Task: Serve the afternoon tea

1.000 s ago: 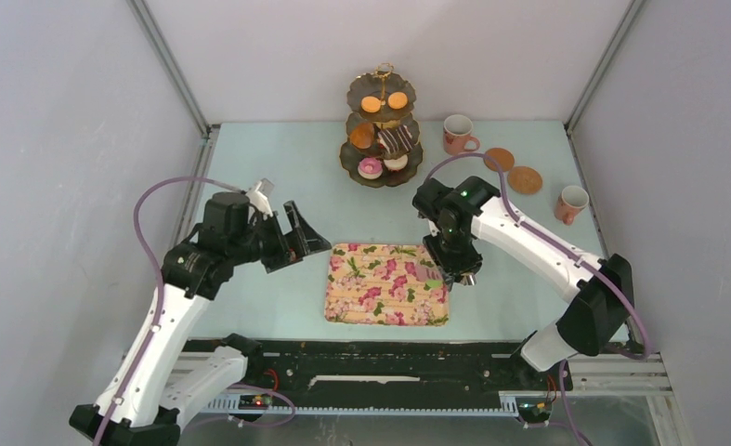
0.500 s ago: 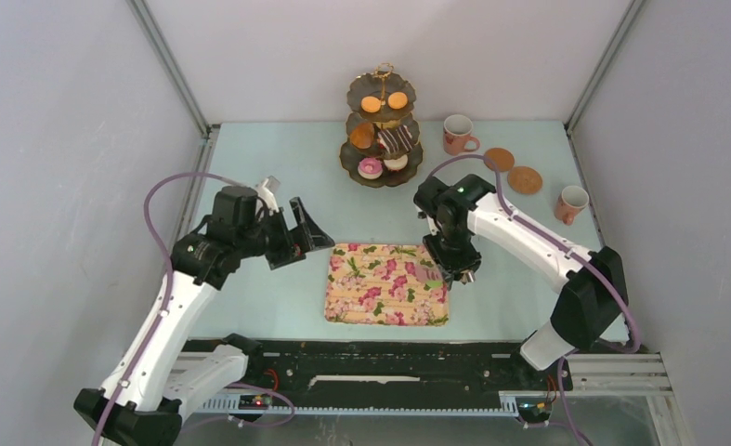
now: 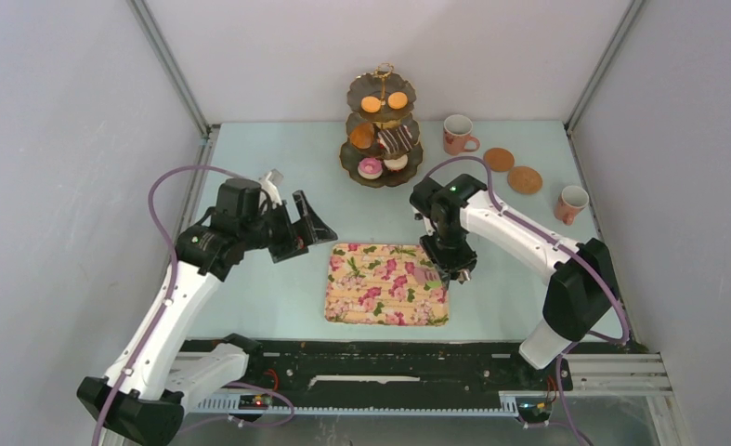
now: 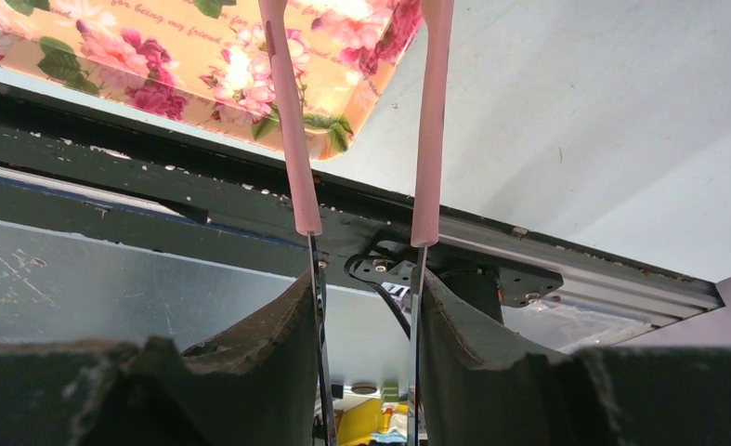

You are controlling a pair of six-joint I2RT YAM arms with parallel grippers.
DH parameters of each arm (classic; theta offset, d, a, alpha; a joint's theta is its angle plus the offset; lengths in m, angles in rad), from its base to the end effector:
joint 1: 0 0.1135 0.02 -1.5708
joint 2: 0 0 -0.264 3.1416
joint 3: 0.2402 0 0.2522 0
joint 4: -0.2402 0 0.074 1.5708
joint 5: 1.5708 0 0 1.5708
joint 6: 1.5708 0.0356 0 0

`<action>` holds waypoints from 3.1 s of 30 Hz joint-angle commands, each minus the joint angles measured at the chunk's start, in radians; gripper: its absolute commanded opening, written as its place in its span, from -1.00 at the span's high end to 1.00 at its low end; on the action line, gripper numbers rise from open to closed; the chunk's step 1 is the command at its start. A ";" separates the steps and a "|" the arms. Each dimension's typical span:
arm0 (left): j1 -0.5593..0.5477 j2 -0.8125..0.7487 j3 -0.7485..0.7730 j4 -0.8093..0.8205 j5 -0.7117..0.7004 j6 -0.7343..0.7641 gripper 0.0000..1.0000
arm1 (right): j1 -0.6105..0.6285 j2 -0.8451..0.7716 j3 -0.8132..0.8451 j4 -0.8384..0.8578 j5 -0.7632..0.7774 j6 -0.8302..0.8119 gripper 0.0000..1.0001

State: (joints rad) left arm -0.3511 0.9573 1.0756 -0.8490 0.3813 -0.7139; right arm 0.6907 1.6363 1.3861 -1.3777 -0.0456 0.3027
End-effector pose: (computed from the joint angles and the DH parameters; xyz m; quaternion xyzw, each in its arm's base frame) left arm 0.1681 -0.0757 0.3464 -0.0857 0.8958 -0.3524 0.2571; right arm 0.2173 0.1817 0.2650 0.1920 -0.9807 -0.0064 0.0359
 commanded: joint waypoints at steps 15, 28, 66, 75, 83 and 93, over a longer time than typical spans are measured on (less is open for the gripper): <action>-0.006 0.029 0.024 0.057 0.035 0.011 -0.97 | 0.002 -0.019 -0.058 0.000 -0.027 0.013 0.19; -0.005 0.015 0.017 0.049 0.028 0.011 -0.97 | 0.067 -0.016 -0.057 0.013 -0.050 0.036 0.25; -0.005 0.030 0.006 0.030 0.044 0.048 -0.97 | 0.108 -0.433 -0.149 0.352 0.079 0.085 0.68; -0.003 0.085 0.055 0.001 0.034 0.092 -0.97 | -0.049 -0.285 0.148 0.483 0.040 0.061 0.69; -0.002 0.129 0.101 -0.016 0.022 0.138 -0.97 | -0.122 0.081 0.704 0.276 0.085 -0.002 0.69; 0.011 0.202 0.218 -0.089 -0.034 0.250 -0.97 | -0.180 0.353 1.098 0.149 -0.015 -0.011 0.66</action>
State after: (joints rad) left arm -0.3481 1.1442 1.2427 -0.9092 0.3691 -0.5339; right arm 0.5236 1.9335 2.3585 -1.1751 -0.0051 0.3046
